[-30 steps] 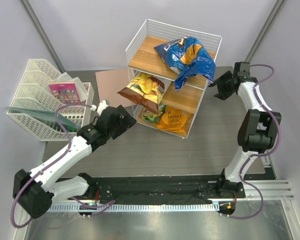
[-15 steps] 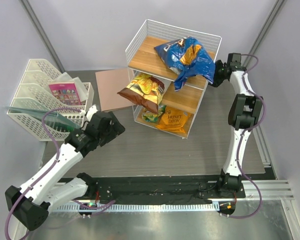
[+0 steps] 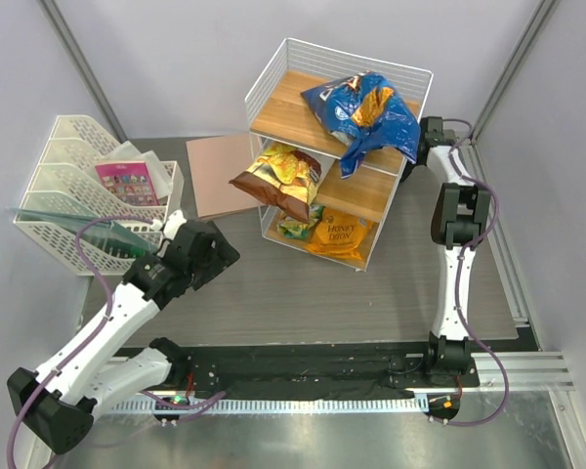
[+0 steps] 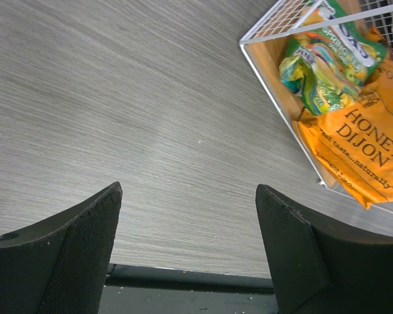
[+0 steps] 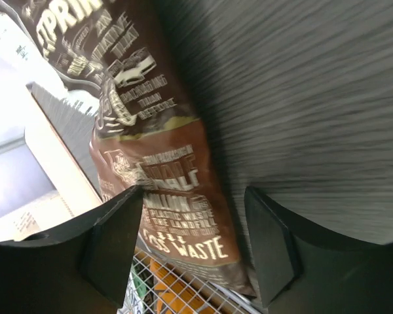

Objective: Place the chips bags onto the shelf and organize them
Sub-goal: Move the potato chip to the center of the board.

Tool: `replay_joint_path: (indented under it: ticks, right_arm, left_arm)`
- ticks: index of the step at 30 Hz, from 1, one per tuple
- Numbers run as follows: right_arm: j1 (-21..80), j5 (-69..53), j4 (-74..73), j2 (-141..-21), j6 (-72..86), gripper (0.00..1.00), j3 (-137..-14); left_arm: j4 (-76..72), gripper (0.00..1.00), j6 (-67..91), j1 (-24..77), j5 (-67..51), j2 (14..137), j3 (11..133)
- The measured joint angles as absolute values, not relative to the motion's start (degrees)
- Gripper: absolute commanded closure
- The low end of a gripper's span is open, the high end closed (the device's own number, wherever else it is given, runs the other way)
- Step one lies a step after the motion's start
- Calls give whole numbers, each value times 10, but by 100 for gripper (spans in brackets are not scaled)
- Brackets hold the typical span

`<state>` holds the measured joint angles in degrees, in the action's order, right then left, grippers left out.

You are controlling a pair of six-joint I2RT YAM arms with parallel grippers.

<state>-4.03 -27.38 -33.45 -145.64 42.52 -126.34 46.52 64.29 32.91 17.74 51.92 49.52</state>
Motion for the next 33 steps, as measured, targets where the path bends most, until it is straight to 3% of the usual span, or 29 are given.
replay_joint_path:
  ticks: [3, 6, 10, 13, 23, 33]
  right_arm:
    - [-33, -287, -329, -1460, 425, 34, -1267]
    - [-29, -296, -319, -1466, 428, 45, -1268]
    - [-27, -303, -287, -1474, 440, 81, -1259]
    - [-28, -306, -263, -1474, 452, 99, -1241]
    - [-58, -253, -135, -1396, 509, 99, -1082]
    - [-188, -186, -194, -1308, 465, 99, -1037]
  left_arm:
    - [476, 18, 646, 329, 185, 520, 497]
    - [481, 19, 653, 329, 196, 513, 497]
    - [486, 19, 657, 329, 206, 499, 497]
    - [487, 19, 658, 329, 209, 500, 497]
    - [485, 19, 656, 329, 208, 519, 505]
    - [456, 19, 641, 329, 191, 561, 508]
